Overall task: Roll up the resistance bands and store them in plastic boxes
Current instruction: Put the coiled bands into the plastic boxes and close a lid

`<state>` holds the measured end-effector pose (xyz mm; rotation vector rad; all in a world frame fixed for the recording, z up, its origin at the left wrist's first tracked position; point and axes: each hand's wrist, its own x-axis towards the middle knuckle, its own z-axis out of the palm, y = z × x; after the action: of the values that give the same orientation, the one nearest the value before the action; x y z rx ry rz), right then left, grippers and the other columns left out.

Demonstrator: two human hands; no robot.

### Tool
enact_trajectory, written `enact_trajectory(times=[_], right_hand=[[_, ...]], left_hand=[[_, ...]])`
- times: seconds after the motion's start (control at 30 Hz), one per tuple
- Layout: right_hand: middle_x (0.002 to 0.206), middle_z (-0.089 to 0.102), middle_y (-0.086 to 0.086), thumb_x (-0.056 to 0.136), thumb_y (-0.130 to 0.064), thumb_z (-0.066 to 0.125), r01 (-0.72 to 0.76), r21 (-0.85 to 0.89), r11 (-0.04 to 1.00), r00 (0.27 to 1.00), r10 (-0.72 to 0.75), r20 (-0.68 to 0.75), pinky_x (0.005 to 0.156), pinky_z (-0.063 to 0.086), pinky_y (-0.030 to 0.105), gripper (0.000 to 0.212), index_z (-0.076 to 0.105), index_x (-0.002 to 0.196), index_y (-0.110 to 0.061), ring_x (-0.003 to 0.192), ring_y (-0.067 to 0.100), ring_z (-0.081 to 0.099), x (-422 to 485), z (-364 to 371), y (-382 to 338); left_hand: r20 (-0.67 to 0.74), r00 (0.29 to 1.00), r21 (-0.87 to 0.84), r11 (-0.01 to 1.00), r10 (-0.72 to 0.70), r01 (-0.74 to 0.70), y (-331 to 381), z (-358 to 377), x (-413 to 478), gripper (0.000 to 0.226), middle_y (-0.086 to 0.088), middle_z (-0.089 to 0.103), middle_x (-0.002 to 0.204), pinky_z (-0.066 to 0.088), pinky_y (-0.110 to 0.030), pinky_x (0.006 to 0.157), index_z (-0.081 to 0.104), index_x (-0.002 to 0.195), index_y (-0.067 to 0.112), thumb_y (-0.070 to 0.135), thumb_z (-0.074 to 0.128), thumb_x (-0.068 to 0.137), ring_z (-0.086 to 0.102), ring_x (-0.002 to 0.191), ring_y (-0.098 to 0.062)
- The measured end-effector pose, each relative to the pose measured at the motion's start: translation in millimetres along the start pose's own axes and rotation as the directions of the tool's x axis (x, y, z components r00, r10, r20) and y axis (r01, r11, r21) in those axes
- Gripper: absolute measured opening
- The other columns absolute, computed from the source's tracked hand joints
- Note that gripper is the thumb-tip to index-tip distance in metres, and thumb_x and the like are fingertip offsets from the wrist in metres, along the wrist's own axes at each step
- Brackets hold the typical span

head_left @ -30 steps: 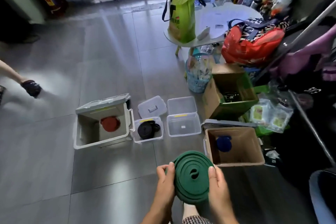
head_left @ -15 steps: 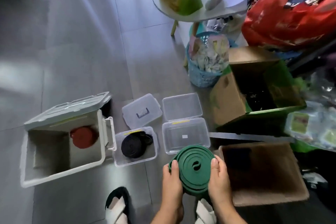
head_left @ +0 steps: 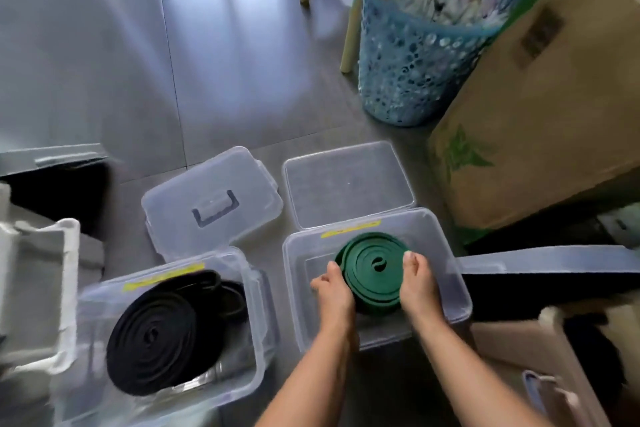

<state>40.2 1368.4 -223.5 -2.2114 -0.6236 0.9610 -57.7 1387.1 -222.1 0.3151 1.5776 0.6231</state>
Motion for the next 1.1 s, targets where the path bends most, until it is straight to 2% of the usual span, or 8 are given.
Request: enact_trajectory(times=[0.1, 0.2, 0.33, 0.53, 0.63, 0.73, 0.87, 1.1], right_hand=[[0.092, 0.049, 0.013, 0.1, -0.023, 0.031, 0.01, -0.058, 0.998, 1.0, -0.01, 0.002, 0.072, 0.029, 0.029, 0.025, 0.049, 0.098, -0.005, 0.092, 0.028, 0.05, 17, 11, 6], [0.101, 0.054, 0.023, 0.1, -0.022, 0.029, 0.019, -0.106, 0.994, 1.0, -0.017, 0.019, 0.071, 0.027, 0.03, 0.021, 0.041, 0.093, -0.007, 0.099, 0.034, 0.052, 17, 13, 1], [0.118, 0.051, 0.029, 0.1, -0.021, 0.03, 0.014, -0.22, 0.975, 1.0, -0.013, 0.01, 0.083, 0.033, 0.036, 0.028, 0.05, 0.108, -0.004, 0.109, 0.036, 0.047, 19, 13, 4], [0.126, 0.041, 0.029, 0.1, -0.025, 0.029, -0.071, -0.392, 0.917, 0.997, 0.076, -0.003, 0.097, 0.032, 0.037, 0.039, 0.048, 0.124, -0.002, 0.116, 0.04, 0.041, 28, 12, 10], [0.13, 0.04, 0.027, 0.101, -0.026, 0.026, -0.065, -0.464, 0.884, 0.996, 0.089, 0.03, 0.098, 0.033, 0.039, 0.043, 0.045, 0.127, 0.002, 0.118, 0.04, 0.042, 31, 7, 2], [0.133, 0.039, 0.025, 0.1, -0.026, 0.025, -0.053, -0.503, 0.862, 0.994, 0.095, 0.06, 0.098, 0.034, 0.039, 0.043, 0.043, 0.129, 0.0, 0.12, 0.04, 0.042, 32, 5, -1], [0.133, 0.039, 0.022, 0.1, -0.027, 0.025, -0.001, -0.524, 0.852, 0.995, 0.053, 0.084, 0.097, 0.034, 0.041, 0.039, 0.042, 0.131, -0.01, 0.121, 0.038, 0.041, 28, 3, 0], [0.138, 0.034, 0.022, 0.097, -0.022, 0.027, -0.045, -0.526, 0.849, 0.989, 0.111, 0.094, 0.1, 0.033, 0.041, 0.043, 0.038, 0.135, -0.007, 0.123, 0.038, 0.039, 32, 2, -8]], left_hand=[[-0.014, 0.999, 0.03, 0.999, 0.046, -0.045, -6, 7, 19, 0.027, -0.013, 0.056, 0.11, 0.043, -0.043, 0.097, 0.045, 0.101, 0.009, 0.033, 0.033, 0.098, 0.054, 0.104, -0.029], [-0.006, 0.994, 0.0, 0.994, 0.108, -0.108, 0, 8, 17, 0.021, -0.002, 0.051, 0.089, 0.038, -0.029, 0.082, 0.042, 0.085, 0.016, 0.025, 0.031, 0.1, 0.05, 0.089, -0.021], [0.052, 0.98, 0.055, 0.98, 0.191, -0.194, 0, 2, 14, 0.02, -0.005, 0.056, 0.091, 0.041, -0.032, 0.078, 0.049, 0.094, 0.012, 0.025, 0.035, 0.1, 0.053, 0.088, -0.021], [-0.043, 0.962, 0.586, 0.787, 0.269, -0.194, -6, -5, 21, 0.036, -0.008, 0.038, 0.131, 0.027, -0.03, 0.093, 0.059, 0.113, 0.011, 0.029, 0.032, 0.099, 0.034, 0.119, -0.028], [-0.02, 0.979, 0.545, 0.823, 0.204, -0.16, 3, -7, 18, 0.039, -0.017, 0.039, 0.114, 0.032, -0.029, 0.09, 0.056, 0.117, 0.004, 0.023, 0.026, 0.1, 0.04, 0.111, -0.033], [0.035, 0.972, 0.516, 0.829, 0.231, -0.215, 4, -8, 9, 0.042, -0.026, 0.04, 0.128, 0.033, -0.029, 0.091, 0.033, 0.142, 0.014, 0.021, 0.025, 0.102, 0.043, 0.116, -0.036], [0.075, 0.955, 0.523, 0.804, 0.287, -0.283, 2, -13, 4, 0.046, -0.017, 0.038, 0.11, 0.034, -0.026, 0.083, 0.022, 0.146, 0.022, 0.022, 0.029, 0.101, 0.048, 0.112, -0.036], [0.089, 0.985, 0.573, 0.801, 0.147, -0.171, 0, -17, 14, 0.062, -0.027, 0.026, 0.142, 0.041, -0.041, 0.1, 0.02, 0.143, 0.002, 0.027, 0.05, 0.094, 0.036, 0.128, -0.039]])
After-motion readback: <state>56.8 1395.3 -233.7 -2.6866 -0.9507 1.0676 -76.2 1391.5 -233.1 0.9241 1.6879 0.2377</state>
